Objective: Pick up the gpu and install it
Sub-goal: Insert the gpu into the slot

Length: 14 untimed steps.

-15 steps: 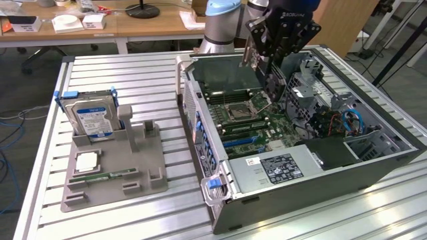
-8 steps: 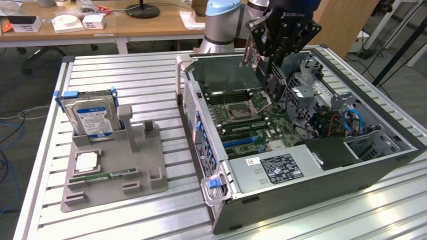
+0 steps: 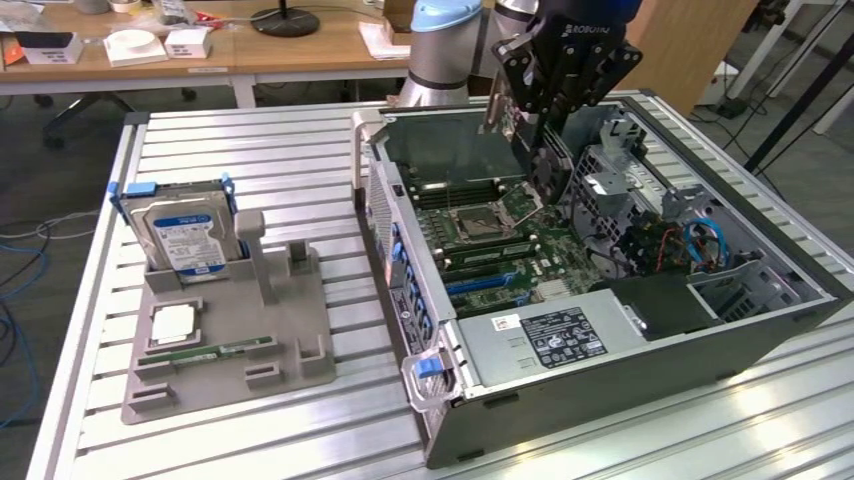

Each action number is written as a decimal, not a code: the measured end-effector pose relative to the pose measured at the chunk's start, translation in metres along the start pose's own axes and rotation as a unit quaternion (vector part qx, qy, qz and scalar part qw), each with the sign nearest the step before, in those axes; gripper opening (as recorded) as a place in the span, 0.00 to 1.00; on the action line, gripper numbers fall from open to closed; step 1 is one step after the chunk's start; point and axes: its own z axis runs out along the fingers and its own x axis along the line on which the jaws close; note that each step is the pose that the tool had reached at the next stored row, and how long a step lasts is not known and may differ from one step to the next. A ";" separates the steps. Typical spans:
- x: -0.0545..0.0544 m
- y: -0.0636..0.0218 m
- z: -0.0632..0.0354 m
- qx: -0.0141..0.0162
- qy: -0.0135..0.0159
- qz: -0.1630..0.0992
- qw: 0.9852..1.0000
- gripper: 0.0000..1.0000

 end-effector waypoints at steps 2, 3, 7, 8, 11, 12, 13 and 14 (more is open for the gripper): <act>0.000 0.0000 0.0000 0.000 0.000 -0.003 1.000 0.26; 0.000 0.0000 0.0000 0.000 0.000 -0.004 1.000 0.26; 0.000 0.0000 0.0000 0.000 0.000 -0.010 1.000 0.26; 0.000 0.0000 0.0000 0.000 0.000 -0.011 1.000 0.26; 0.000 0.0000 0.0000 0.000 0.001 -0.012 1.000 0.26; 0.000 0.0000 0.0000 0.000 0.001 -0.012 1.000 0.26; 0.000 0.0000 0.0000 0.000 0.001 -0.012 1.000 0.26; 0.000 0.0000 0.0000 0.000 0.001 -0.012 1.000 0.26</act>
